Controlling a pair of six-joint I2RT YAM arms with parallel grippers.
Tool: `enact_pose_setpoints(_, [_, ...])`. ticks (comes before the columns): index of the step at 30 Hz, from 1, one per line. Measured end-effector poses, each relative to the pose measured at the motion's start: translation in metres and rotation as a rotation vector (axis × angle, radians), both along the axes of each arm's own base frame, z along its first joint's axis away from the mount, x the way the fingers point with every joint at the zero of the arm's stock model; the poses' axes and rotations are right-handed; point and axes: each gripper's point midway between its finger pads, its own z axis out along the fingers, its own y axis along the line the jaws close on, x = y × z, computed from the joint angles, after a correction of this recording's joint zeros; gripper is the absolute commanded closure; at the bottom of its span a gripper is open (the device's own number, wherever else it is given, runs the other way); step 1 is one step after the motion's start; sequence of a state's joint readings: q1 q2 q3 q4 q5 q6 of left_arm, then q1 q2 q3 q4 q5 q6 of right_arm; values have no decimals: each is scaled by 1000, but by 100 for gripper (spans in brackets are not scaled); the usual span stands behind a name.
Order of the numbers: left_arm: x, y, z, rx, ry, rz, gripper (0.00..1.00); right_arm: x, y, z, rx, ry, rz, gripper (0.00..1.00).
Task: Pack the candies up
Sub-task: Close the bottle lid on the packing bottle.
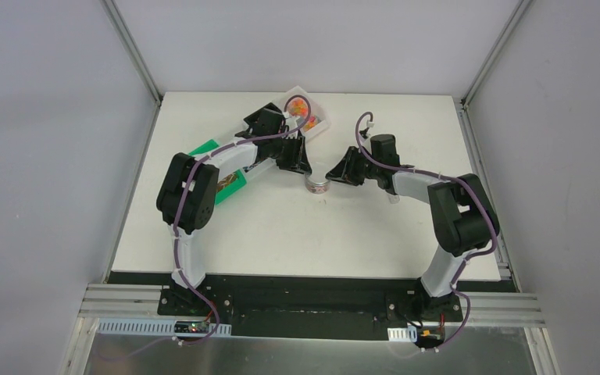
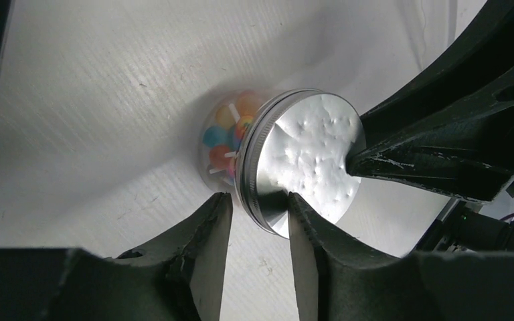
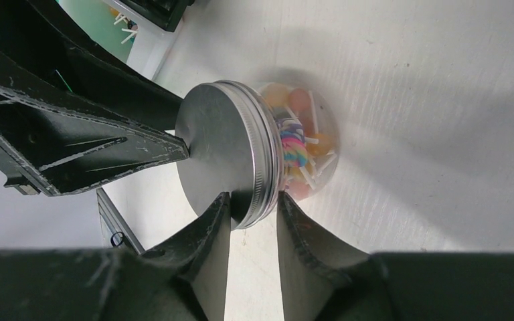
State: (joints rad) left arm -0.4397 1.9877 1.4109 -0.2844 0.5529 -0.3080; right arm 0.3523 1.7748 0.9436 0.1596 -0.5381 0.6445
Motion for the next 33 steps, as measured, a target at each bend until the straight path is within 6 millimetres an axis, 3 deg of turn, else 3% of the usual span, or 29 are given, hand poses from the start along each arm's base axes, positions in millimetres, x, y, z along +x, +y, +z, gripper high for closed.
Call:
enact_pose_setpoints(7, [-3,-5,-4,-10,8,10,68,1,0,-1,-2,-1,-4,78])
enact_pose_setpoints(16, [-19,3,-12,-50,-16,105,74,0,-1,-5,31,-58,-13,83])
enact_pose_setpoints(21, [-41,3,-7,-92,7,145,70,3,-1,-1,20,-82,11,71])
enact_pose_setpoints(24, [-59,-8,-2,-106,34,128,58,12,-5,4,-13,-92,23,58])
enact_pose_setpoints(28, [-82,-14,-9,-74,94,108,48,19,-7,16,-18,-99,50,51])
enact_pose_setpoints(33, [-75,0,-6,-45,107,155,46,20,-12,26,-11,-91,56,48])
